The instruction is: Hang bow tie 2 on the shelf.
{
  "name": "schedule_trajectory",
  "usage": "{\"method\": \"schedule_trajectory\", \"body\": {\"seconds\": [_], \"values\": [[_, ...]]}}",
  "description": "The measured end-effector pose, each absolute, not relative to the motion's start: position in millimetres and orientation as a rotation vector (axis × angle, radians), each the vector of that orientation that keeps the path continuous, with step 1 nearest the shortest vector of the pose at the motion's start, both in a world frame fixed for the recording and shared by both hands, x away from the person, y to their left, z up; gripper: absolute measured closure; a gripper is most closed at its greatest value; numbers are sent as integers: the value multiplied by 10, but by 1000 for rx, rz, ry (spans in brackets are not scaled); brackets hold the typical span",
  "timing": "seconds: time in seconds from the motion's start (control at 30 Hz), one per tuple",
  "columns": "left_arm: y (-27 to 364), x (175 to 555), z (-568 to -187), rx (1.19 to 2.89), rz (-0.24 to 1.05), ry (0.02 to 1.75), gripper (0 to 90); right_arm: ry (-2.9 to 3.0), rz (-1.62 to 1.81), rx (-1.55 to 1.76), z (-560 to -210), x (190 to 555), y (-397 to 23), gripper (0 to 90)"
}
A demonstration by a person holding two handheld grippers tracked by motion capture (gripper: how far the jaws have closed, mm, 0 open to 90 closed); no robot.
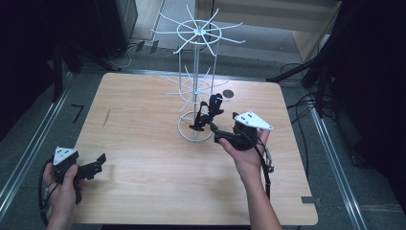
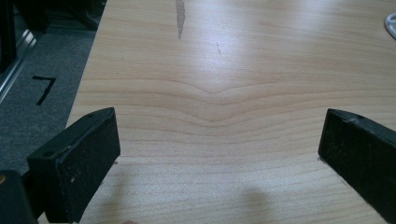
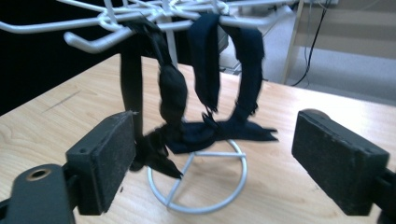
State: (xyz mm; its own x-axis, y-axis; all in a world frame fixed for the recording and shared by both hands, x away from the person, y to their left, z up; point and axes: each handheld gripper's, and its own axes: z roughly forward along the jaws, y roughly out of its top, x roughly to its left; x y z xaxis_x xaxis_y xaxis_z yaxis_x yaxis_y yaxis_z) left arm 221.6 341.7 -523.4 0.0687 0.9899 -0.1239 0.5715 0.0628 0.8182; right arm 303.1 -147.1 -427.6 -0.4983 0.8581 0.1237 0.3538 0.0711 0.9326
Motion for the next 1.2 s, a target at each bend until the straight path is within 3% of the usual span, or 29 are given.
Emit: {"method": "schedule_trajectory", "body": {"seconds": [0.37, 1.2], "values": [[3414, 2213, -5232, 1609, 700, 1590, 0, 1912, 1441, 1247, -4427, 2963, -1694, 0], [3402, 2206, -5231, 1615, 708, 1593, 0, 1879, 1373, 1327, -4725, 2761, -2245, 0]]}}
